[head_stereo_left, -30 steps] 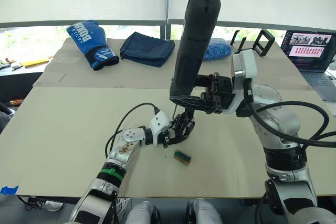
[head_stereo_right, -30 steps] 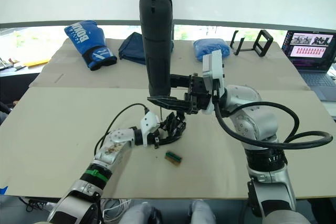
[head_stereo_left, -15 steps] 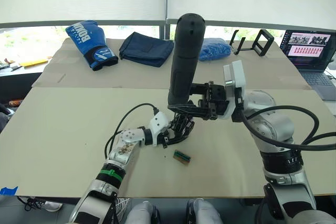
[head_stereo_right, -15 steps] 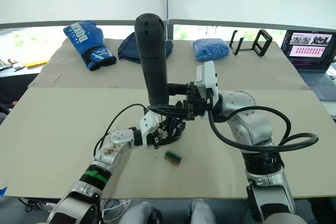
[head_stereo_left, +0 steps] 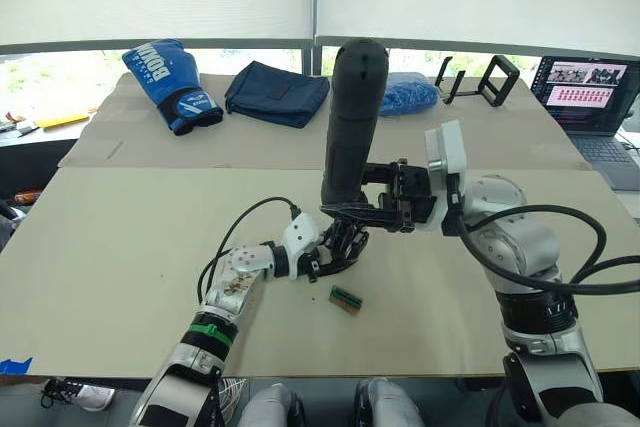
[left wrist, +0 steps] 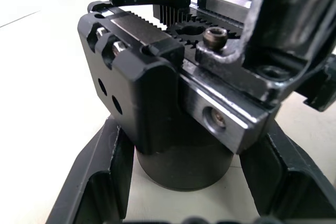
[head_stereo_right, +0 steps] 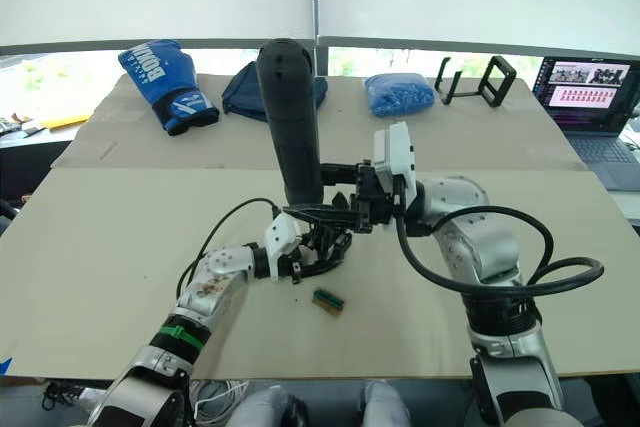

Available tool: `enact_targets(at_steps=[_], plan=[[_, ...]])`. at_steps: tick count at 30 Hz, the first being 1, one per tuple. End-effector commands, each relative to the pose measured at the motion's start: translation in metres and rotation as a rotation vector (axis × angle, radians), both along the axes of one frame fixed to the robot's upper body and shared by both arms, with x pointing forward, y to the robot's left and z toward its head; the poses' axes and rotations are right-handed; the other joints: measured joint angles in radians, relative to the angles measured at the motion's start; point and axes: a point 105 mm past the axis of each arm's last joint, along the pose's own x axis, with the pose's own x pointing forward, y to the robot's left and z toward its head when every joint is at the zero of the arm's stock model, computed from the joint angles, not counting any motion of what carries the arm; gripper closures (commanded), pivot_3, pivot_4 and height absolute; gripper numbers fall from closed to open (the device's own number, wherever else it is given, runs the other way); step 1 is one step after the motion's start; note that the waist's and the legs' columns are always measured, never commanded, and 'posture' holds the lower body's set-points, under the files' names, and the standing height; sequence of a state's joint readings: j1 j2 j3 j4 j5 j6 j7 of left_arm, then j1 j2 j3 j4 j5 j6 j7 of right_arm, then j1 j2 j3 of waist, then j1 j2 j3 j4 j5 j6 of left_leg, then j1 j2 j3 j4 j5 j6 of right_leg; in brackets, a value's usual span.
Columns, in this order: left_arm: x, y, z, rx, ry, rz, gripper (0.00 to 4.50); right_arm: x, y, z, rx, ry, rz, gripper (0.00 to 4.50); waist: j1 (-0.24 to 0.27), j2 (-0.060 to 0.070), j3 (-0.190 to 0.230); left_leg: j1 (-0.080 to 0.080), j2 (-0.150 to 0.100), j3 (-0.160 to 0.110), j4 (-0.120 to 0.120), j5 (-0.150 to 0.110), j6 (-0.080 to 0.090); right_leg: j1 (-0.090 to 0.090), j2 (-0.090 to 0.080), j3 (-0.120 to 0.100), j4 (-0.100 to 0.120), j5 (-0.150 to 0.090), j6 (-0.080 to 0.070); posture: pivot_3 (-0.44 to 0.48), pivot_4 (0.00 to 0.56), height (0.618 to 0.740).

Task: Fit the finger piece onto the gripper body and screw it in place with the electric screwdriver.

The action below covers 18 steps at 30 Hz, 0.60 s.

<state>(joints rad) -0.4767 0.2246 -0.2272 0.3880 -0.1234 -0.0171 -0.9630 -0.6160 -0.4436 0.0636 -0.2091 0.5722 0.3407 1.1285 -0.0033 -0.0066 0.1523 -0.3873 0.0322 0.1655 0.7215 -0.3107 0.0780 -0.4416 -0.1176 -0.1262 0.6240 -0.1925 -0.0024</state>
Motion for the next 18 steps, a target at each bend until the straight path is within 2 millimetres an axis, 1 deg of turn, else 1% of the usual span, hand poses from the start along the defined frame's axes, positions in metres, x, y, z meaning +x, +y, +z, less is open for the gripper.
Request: enact_targets(at_steps=[1, 10, 18], plan=[[-0.0072, -0.0014, -0.0114, 0.022, 0.043, -0.022, 2.20, -0.0093, -0.0002, 0.0147, 0.030, -0.087, 0.018, 2.59, 0.000, 0.000, 0.000, 0.000, 0.000, 0.000, 0.000, 0.000, 0.000, 0.000, 0.000, 0.000, 0.000, 0.000, 0.000, 0.000, 0.150, 0.740], [-0.0091, -0.0027, -0.0138, 0.026, 0.048, -0.029, 2.20, -0.0089, 0.0003, 0.0117, 0.023, -0.088, 0.009, 2.59, -0.001, 0.000, 0.000, 0.000, 0.000, 0.000, 0.000, 0.000, 0.000, 0.000, 0.000, 0.000, 0.000, 0.000, 0.000, 0.000, 0.150, 0.740], [-0.0082, -0.0029, -0.0140, 0.027, 0.046, -0.028, 2.20, -0.0095, 0.0039, 0.0189, 0.025, -0.096, 0.017, 2.59, 0.000, 0.000, 0.000, 0.000, 0.000, 0.000, 0.000, 0.000, 0.000, 0.000, 0.000, 0.000, 0.000, 0.000, 0.000, 0.000, 0.150, 0.740]])
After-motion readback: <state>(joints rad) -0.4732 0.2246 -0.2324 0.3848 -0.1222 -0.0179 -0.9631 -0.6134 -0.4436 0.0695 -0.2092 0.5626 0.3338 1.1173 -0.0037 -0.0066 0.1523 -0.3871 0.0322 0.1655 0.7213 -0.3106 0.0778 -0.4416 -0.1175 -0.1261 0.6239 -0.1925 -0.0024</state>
